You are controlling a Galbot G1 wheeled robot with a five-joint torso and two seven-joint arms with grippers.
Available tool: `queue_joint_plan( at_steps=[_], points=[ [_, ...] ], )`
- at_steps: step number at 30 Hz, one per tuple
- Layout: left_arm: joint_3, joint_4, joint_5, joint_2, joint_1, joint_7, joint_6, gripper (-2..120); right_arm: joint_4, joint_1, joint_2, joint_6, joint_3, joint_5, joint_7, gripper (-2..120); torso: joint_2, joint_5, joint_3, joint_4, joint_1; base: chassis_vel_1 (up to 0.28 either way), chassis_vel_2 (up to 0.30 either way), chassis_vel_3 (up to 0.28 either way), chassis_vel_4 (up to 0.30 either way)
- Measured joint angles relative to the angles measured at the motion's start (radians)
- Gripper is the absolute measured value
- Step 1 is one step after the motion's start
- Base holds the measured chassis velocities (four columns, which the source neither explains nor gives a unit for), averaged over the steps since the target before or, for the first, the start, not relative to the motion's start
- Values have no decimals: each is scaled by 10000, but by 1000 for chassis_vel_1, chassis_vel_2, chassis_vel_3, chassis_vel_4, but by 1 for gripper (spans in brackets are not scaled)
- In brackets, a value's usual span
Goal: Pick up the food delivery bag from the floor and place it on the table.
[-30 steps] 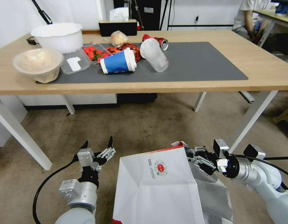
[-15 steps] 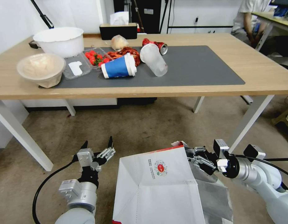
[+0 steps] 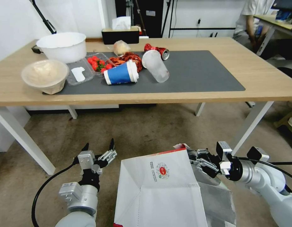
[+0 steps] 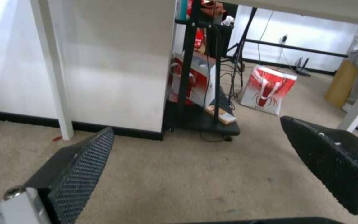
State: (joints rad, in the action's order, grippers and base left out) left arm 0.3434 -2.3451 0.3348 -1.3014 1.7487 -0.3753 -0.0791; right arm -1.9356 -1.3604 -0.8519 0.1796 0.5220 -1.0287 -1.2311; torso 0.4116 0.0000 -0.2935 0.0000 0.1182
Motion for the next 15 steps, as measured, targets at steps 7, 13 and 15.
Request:
queue_joint_plan(
  at_steps=[7,13,15],
  points=[
    [0,-1,0,-3,-8,-7,3,100,-22,-22,14,-11,3,10,-3,0,269,0,-176,0,91,0,0,0,0],
    [1,-20,-7,1,-4,-16,6,100,-25,-27,14,-20,2,27,-8,0,541,0,-351,0,189,0,0,0,0],
    [5,-33,-7,5,-5,-17,7,100,-26,-24,16,-20,2,26,-9,0,595,1,-387,0,206,0,0,0,0]
  ],
)
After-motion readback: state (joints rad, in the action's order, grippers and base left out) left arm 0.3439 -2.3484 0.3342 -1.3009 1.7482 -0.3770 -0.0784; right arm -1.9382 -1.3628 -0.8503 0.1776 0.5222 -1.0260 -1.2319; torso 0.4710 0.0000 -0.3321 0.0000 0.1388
